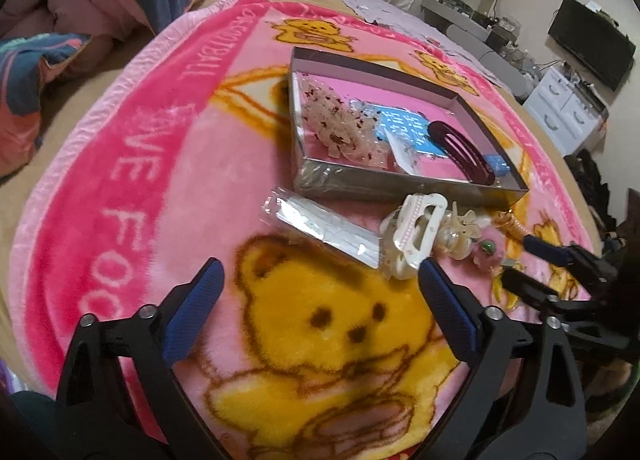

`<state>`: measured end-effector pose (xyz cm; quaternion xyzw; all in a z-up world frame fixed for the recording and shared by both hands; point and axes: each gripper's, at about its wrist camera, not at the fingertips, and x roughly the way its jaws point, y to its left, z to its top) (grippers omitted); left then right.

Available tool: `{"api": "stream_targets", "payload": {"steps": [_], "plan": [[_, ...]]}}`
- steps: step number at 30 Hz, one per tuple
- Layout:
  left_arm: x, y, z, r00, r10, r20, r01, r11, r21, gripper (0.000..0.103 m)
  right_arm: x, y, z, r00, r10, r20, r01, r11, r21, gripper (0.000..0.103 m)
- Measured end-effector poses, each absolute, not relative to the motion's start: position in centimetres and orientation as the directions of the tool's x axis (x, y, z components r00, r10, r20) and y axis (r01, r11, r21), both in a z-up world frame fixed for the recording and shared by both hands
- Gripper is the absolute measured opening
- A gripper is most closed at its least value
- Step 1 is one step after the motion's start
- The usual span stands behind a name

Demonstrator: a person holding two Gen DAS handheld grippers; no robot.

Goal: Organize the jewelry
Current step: 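Withdraw both tools from the tray toward the remaining clips and earrings, then grasp the clear plastic packet with the left tool while the right grasps the pink pompom earring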

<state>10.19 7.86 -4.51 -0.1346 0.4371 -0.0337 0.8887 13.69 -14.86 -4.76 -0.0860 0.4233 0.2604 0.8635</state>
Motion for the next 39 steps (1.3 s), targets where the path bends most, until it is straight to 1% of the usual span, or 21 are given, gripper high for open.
{"api": "stream_targets", "payload": {"steps": [2, 6, 8, 9, 10, 11, 12, 16, 18, 22, 23, 24, 25, 27, 30, 34, 37, 39], "plan": [[10.5, 7.8, -4.8, 0.608, -0.210, -0.766, -0.049, 0.952, -0.301, 0.086, 14.3, -14.4, -5.4, 0.492, 0.368, -0.789, -0.521, 0.851, 0.072, 0.063], [10.9, 7.8, -5.4, 0.595, -0.253, -0.763, -0.049, 0.936, -0.349, 0.078, 14.9, -13.6, -6.1, 0.468, 0.372, -0.801, -0.531, 0.843, 0.082, 0.055], [11.1, 8.1, -5.8, 0.588, -0.277, -0.760, -0.056, 0.924, -0.379, 0.075, 15.1, -13.3, -6.5, 0.453, 0.377, -0.808, -0.537, 0.839, 0.090, 0.041], [11.3, 8.2, -5.9, 0.585, -0.289, -0.758, -0.060, 0.916, -0.396, 0.073, 15.2, -13.3, -6.6, 0.455, 0.375, -0.808, -0.537, 0.839, 0.087, 0.038], [11.6, 8.4, -6.2, 0.579, -0.309, -0.754, -0.068, 0.904, -0.423, 0.073, 15.1, -13.2, -6.7, 0.461, 0.370, -0.806, -0.535, 0.841, 0.080, 0.031], [11.8, 8.6, -6.4, 0.575, -0.326, -0.751, -0.075, 0.892, -0.445, 0.070, 15.2, -13.2, -6.7, 0.466, 0.370, -0.804, -0.534, 0.842, 0.078, 0.029], [11.9, 8.7, -6.6, 0.572, -0.336, -0.748, -0.081, 0.884, -0.460, 0.066, 15.3, -13.3, -6.7, 0.467, 0.374, -0.801, -0.530, 0.843, 0.085, 0.028], [12.7, 9.2, -7.1, 0.575, -0.358, -0.736, -0.110, 0.857, -0.503, 0.060, 15.3, -14.1, -6.3, 0.482, 0.389, -0.785, -0.514, 0.851, 0.106, 0.027], [13.2, 9.4, -7.2, 0.579, -0.363, -0.730, -0.120, 0.848, -0.517, 0.054, 15.2, -14.4, -6.1, 0.491, 0.393, -0.777, -0.508, 0.854, 0.110, 0.027], [13.9, 9.1, -7.4, 0.578, -0.346, -0.739, -0.130, 0.855, -0.502, 0.044, 15.2, -15.4, -5.4, 0.513, 0.406, -0.756, -0.489, 0.862, 0.131, 0.027], [14.0, 9.0, -7.4, 0.579, -0.336, -0.743, -0.133, 0.860, -0.493, 0.039, 15.2, -15.6, -5.2, 0.519, 0.408, -0.751, -0.485, 0.864, 0.135, 0.027], [13.9, 8.9, -7.4, 0.581, -0.325, -0.746, -0.137, 0.864, -0.484, 0.035, 15.2, -15.7, -5.1, 0.522, 0.410, -0.748, -0.483, 0.865, 0.137, 0.027], [13.9, 8.9, -7.3, 0.585, -0.321, -0.745, -0.136, 0.867, -0.480, 0.034, 15.3, -15.9, -4.9, 0.527, 0.411, -0.744, -0.482, 0.865, 0.137, 0.027], [13.8, 9.0, -7.1, 0.590, -0.312, -0.745, -0.128, 0.874, -0.468, 0.029, 15.2, -16.0, -4.9, 0.531, 0.411, -0.741, -0.480, 0.866, 0.137, 0.027], [13.4, 8.9, -6.6, 0.605, -0.303, -0.737, -0.111, 0.884, -0.454, 0.024, 14.9, -16.1, -4.8, 0.531, 0.419, -0.736, -0.486, 0.863, 0.141, 0.027], [12.5, 8.8, -5.7, 0.622, -0.281, -0.731, -0.091, 0.901, -0.423, 0.022, 14.5, -16.1, -4.6, 0.536, 0.429, -0.727, -0.496, 0.857, 0.140, 0.027], [11.7, 9.0, -5.2, 0.634, -0.275, -0.723, -0.081, 0.906, -0.415, 0.017, 14.2, -16.1, -4.3, 0.536, 0.441, -0.720, -0.504, 0.851, 0.147, 0.027], [11.1, 9.1, -4.7, 0.646, -0.272, -0.713, -0.074, 0.908, -0.413, 0.017, 14.0, -15.9, -4.1, 0.537, 0.447, -0.716, -0.513, 0.846, 0.144, 0.027]]}}
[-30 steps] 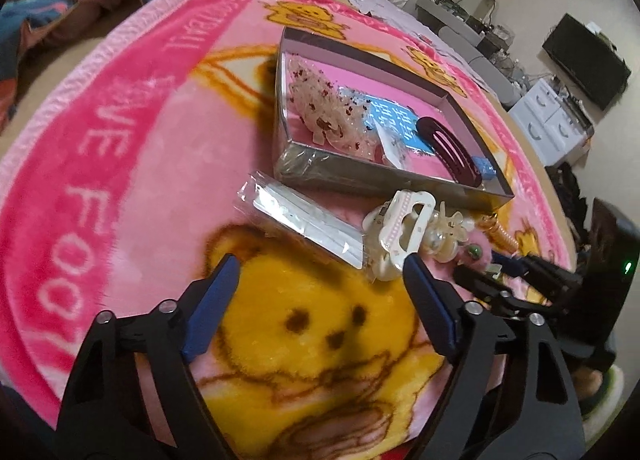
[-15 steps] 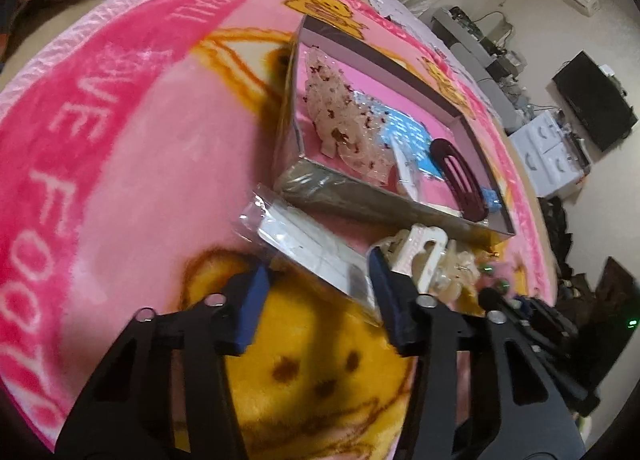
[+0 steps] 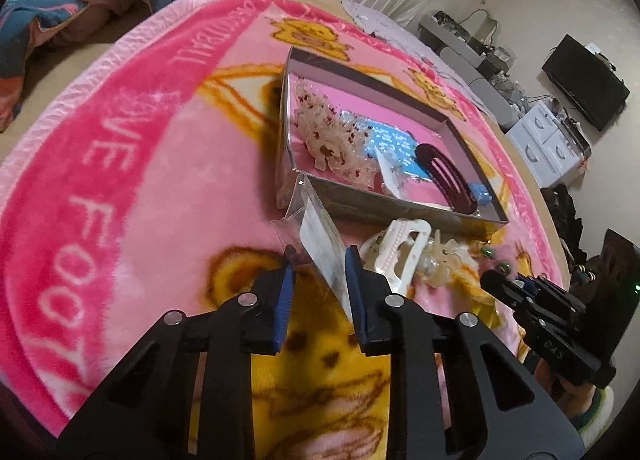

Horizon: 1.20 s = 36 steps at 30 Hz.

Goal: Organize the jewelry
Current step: 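Grasp the clear plastic packet with the left tool while the right grasps the pink pompom earring, then carry the packet and pompom earring over the tray with both tools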

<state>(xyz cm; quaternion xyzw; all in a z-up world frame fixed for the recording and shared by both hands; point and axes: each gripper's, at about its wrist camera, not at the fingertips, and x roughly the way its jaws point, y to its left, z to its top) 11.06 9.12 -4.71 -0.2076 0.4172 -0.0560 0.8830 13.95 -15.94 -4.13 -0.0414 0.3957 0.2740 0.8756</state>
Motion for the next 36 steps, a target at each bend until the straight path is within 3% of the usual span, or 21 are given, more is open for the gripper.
{"api": "stream_targets", "payload": {"steps": [18, 36], "plan": [[8.8, 9.5, 0.8, 0.755, -0.180, -0.631, -0.056, 0.941, -0.334, 0.017, 12.4, -15.0, -1.3, 0.564, 0.499, -0.657, -0.570, 0.812, 0.127, 0.027], [12.9, 7.0, 4.2, 0.789, -0.196, -0.583, 0.004, 0.949, -0.314, 0.017, 15.4, -16.8, 2.4, 0.646, 0.489, -0.587, -0.527, 0.841, 0.120, 0.027]]}}
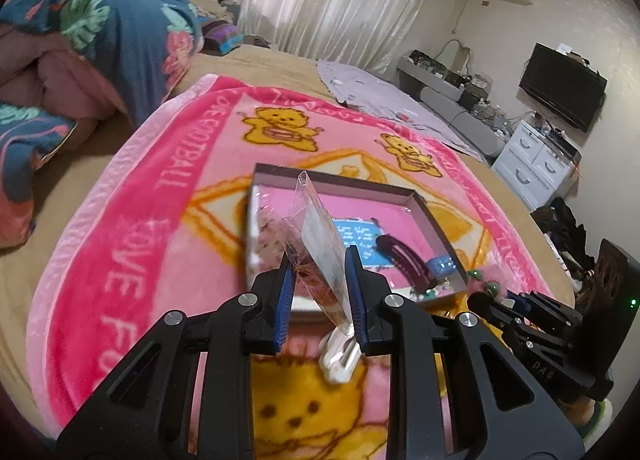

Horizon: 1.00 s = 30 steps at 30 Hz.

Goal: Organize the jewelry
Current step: 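Carry the packet and pompom earring over the tray with both tools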

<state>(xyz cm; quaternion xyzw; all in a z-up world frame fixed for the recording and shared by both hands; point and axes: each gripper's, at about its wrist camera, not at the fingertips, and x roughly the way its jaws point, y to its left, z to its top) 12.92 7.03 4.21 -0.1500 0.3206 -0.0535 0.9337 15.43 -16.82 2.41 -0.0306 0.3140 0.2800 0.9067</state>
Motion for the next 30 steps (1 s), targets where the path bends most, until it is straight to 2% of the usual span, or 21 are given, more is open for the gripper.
{"api": "stream_targets", "payload": {"steps": [15, 23, 30], "plan": [[18.0, 2.5, 3.8, 0.751, -0.270, -0.603, 0.091, 0.946, -0.310, 0.017, 19.5, -21.2, 3.8, 0.708, 0.435, -0.557, -0.417, 0.893, 0.167, 0.027], [20.3, 0.0, 2.4, 0.716, -0.302, -0.630, 0.137, 0.945, -0.298, 0.017, 22.1, -22.1, 3.3, 0.721, 0.386, -0.576, -0.370, 0.916, 0.152, 0.027], [21.8, -1.2, 0.4, 0.668, -0.364, -0.649, 0.175, 0.925, -0.339, 0.017, 24.5, -22.7, 2.3, 0.715, 0.352, -0.604, -0.337, 0.931, 0.143, 0.027]]}}
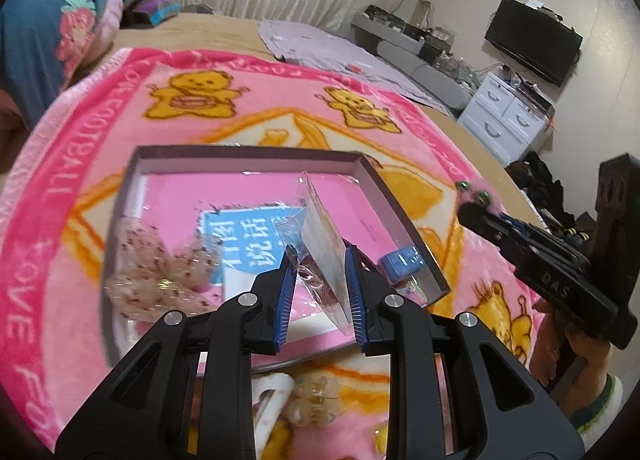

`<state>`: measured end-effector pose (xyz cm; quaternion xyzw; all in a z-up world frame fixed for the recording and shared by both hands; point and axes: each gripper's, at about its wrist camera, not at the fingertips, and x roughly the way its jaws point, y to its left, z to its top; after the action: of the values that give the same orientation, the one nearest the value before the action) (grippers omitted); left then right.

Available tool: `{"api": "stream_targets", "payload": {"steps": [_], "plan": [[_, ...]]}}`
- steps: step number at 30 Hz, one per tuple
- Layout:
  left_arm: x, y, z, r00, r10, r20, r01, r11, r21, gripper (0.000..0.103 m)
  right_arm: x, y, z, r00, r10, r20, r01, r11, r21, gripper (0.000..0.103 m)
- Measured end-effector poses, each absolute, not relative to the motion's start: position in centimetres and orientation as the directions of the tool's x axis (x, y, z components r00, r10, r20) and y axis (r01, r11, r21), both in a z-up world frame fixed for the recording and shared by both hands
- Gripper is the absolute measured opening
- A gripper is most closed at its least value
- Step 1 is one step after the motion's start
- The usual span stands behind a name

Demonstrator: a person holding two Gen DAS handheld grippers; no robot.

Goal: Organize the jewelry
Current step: 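Carry the packet and pompom earring over the tray with both tools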

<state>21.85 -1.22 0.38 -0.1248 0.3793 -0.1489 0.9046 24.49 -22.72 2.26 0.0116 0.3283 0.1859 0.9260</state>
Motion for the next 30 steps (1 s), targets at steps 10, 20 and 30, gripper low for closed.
{"api": "stream_targets", "payload": {"steps": [10, 20, 30], "plan": [[23.6, -1.8, -2.9, 0.618, -0.391, -0.682, 0.178, 0.915, -0.363, 0.018, 26.7, -22.4, 0.6, 0.690, 0.326, -0.646, -0.325, 0.937, 0.125, 0.027], [23.9, -2.1, -3.6, 0.612, -0.384, -0.691, 0.184, 0.919, -0.348, 0.018, 29.2, -20.9, -1.6, 0.639, 0.322, -0.698, -0.338, 0.933, 0.121, 0.027], [24.0, -0.8, -3.5, 0.616, -0.358, -0.702, 0.141, 0.927, -0.348, 0.018, 30.7, -19.2, -4.0, 0.579, 0.328, -0.746, -0.367, 0.922, 0.120, 0.027]]}}
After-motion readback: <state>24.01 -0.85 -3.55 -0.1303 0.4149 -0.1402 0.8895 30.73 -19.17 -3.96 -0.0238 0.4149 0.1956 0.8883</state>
